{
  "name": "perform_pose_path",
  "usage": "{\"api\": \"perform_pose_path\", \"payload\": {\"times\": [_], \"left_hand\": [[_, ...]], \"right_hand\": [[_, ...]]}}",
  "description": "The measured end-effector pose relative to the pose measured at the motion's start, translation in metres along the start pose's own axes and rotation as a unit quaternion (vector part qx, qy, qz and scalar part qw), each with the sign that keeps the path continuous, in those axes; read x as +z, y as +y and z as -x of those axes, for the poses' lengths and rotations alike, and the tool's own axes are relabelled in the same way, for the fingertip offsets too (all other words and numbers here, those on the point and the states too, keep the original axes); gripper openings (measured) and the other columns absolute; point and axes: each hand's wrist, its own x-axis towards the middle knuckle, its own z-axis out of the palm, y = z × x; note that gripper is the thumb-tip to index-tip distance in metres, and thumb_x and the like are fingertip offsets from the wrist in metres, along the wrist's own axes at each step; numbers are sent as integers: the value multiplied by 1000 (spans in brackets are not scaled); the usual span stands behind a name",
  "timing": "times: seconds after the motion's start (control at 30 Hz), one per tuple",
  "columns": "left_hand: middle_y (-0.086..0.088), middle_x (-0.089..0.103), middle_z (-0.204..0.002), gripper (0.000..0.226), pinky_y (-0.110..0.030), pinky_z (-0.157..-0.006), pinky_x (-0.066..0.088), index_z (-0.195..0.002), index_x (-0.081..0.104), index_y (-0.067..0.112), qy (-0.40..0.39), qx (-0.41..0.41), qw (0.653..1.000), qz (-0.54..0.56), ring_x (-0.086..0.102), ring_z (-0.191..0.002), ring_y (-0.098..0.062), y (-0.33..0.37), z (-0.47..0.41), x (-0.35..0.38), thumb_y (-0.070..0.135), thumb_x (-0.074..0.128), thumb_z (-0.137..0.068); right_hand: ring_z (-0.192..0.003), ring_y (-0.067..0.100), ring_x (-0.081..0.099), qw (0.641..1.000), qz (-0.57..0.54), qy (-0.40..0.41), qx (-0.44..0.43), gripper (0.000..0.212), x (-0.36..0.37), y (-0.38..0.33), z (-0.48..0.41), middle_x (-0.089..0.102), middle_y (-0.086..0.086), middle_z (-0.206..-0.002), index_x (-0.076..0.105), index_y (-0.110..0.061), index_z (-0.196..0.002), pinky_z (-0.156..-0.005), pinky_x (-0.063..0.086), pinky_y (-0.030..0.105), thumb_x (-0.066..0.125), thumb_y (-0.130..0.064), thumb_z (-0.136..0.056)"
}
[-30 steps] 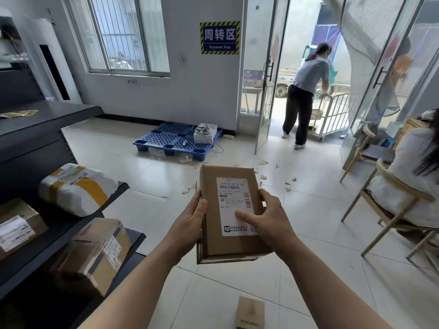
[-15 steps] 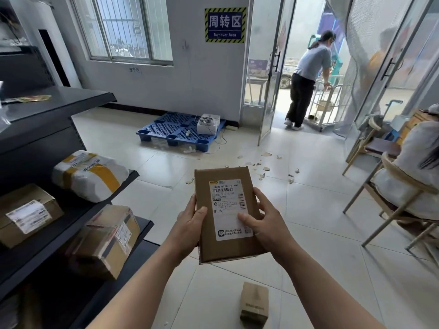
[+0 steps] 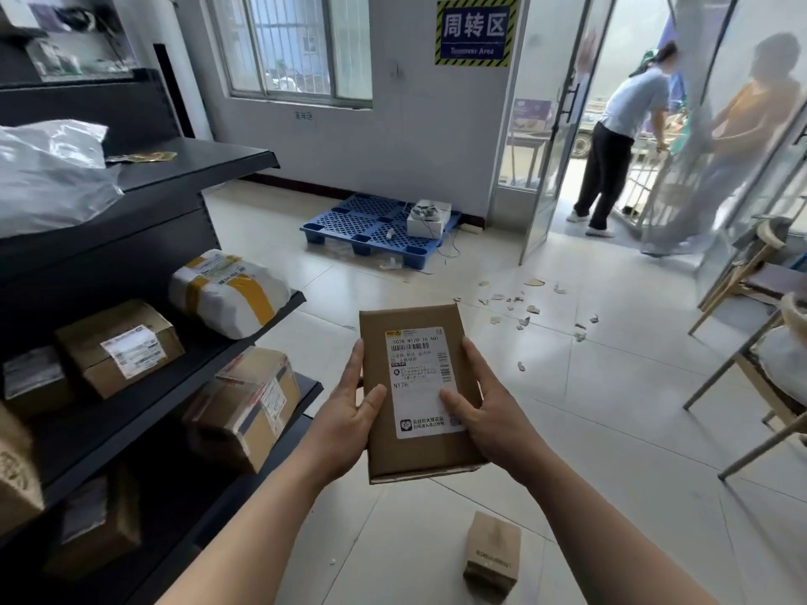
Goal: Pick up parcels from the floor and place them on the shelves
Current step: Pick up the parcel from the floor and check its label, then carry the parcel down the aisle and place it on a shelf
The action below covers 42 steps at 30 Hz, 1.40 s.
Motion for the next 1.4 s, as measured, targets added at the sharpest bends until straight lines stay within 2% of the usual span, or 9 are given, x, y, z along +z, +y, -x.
{"api": "perform_pose_path", "payload": {"times": [0.17, 0.37, 0.6, 0.73, 0.83, 1.0, 1.13, 1.23, 1.4], "left_hand": [[6, 36, -144, 61, -23, -77, 58, -140, 20, 54, 45, 15, 999, 3, 54, -114, -10, -3, 11, -10, 26, 51, -95], [8, 46, -133, 63, -21, -68, 58, -140, 29, 52, 96, -34, 994, 36, 59, -110, -12, 1, 27, -18, 24, 58, -92], [10, 38, -140, 64, -21, -85, 54, -135, 36, 56, 181, -52, 982, -20, 45, -123, -12, 1, 51, -17, 23, 66, -88], [11, 32, -144, 57, -2, -86, 40, -136, 39, 47, 251, -47, 965, -68, 39, -121, -2, -6, 74, -10, 21, 62, -90], [12, 27, -149, 56, -15, -99, 36, -134, 40, 50, 289, -69, 952, -80, 33, -130, -6, -17, 95, -8, 25, 63, -89], [13, 31, -144, 56, 5, -76, 37, -132, 42, 48, 356, -94, 927, -66, 35, -128, -4, -30, 141, -16, 21, 64, -89], [12, 33, -146, 57, -22, -108, 36, -128, 46, 54, 405, -99, 908, -50, 36, -134, -7, -38, 181, -25, 21, 67, -87], [13, 35, -145, 57, -37, -115, 31, -130, 48, 50, 448, -113, 886, -37, 35, -134, -5, -41, 214, -30, 19, 68, -86], [14, 40, -141, 56, -7, -93, 43, -132, 49, 42, 509, -101, 855, -10, 42, -127, -1, -46, 275, -43, 12, 66, -87]], "right_hand": [[-122, 15, 53, 997, 15, -68, -24, 66, 8, 3, -15, 43, -10, -144, 17, -58, -140, -101, 47, 42, 55, -36, -90], [-124, 13, 51, 989, 27, -133, -53, 64, 8, 0, -33, 43, -14, -142, 24, -43, -145, -105, 44, 40, 57, -26, -93], [-126, 13, 49, 968, 46, -228, -94, 60, 12, -3, -47, 43, -13, -144, 27, -51, -141, -101, 47, 42, 55, -28, -93], [-131, 3, 38, 946, 92, -264, -163, 57, 27, -7, -47, 32, -18, -150, 29, -47, -141, -111, 36, 34, 53, -25, -94], [-134, 0, 30, 929, 110, -299, -191, 55, 42, -8, -44, 24, -23, -148, 29, -44, -141, -113, 30, 28, 52, -25, -95], [-134, -1, 27, 894, 112, -378, -214, 54, 76, -14, -27, 18, -28, -147, 26, -47, -142, -112, 31, 28, 50, -30, -96], [-136, 0, 26, 868, 99, -431, -224, 56, 107, -24, -8, 15, -24, -154, 26, -46, -144, -112, 33, 31, 50, -31, -96], [-129, -7, 25, 846, 111, -460, -245, 56, 134, -34, 10, 14, -28, -148, 25, -39, -146, -103, 32, 17, 48, -27, -97], [-140, 7, 28, 814, 105, -505, -267, 56, 183, -56, 53, 13, -21, -157, 24, -44, -145, -111, 36, 37, 48, -33, -96]]}}
